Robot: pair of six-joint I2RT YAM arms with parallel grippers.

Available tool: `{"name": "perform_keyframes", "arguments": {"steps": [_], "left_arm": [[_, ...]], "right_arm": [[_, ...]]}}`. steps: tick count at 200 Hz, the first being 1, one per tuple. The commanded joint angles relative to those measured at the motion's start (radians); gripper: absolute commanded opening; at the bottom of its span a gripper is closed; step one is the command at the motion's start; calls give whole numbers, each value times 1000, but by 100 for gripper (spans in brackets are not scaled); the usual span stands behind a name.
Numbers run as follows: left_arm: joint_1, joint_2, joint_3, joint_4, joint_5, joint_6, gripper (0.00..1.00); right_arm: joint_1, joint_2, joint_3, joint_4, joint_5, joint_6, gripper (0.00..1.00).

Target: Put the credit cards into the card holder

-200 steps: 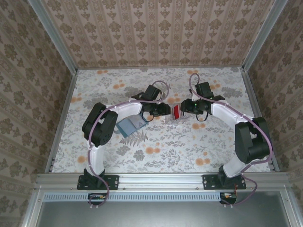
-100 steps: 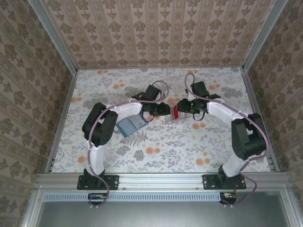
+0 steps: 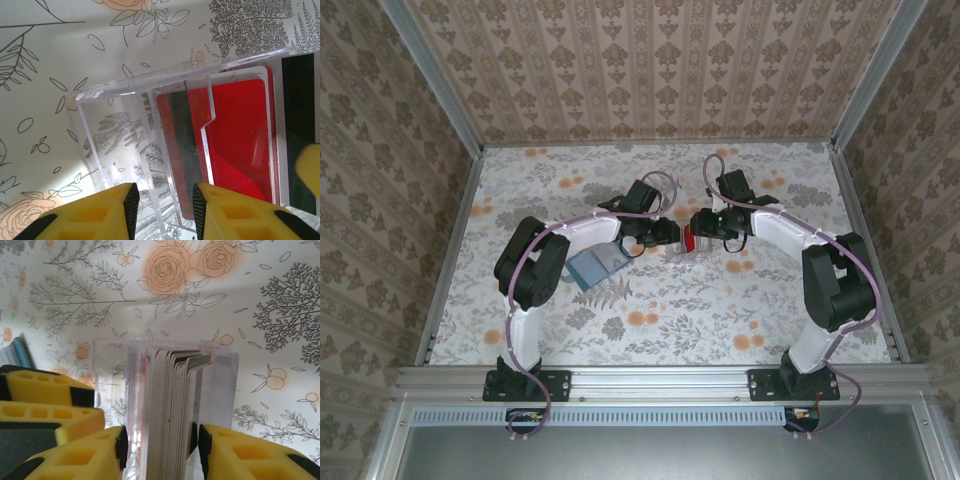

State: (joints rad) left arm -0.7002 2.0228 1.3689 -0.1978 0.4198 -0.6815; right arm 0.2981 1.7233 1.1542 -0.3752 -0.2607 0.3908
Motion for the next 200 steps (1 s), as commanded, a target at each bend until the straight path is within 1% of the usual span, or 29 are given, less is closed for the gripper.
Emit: {"name": "perform_keyframes", "arguments": {"steps": [1, 81, 117, 148, 200], "left_arm": [[-9, 19, 19, 6, 14, -13, 37], [-9, 16, 20, 7, 14, -12, 37], [-10, 14, 17, 7, 11, -13, 37], [-12, 12, 19, 6, 13, -13, 37], [-12, 5, 18, 0, 10, -8, 36]], "right_arm": [[15, 14, 25, -33, 12, -14, 46], [15, -61, 14, -37, 9, -10, 45], [15, -68, 13, -38, 10, -9, 43], [16, -61, 10, -40, 16, -13, 41], [15, -89, 12, -59, 45, -22, 31]]}}
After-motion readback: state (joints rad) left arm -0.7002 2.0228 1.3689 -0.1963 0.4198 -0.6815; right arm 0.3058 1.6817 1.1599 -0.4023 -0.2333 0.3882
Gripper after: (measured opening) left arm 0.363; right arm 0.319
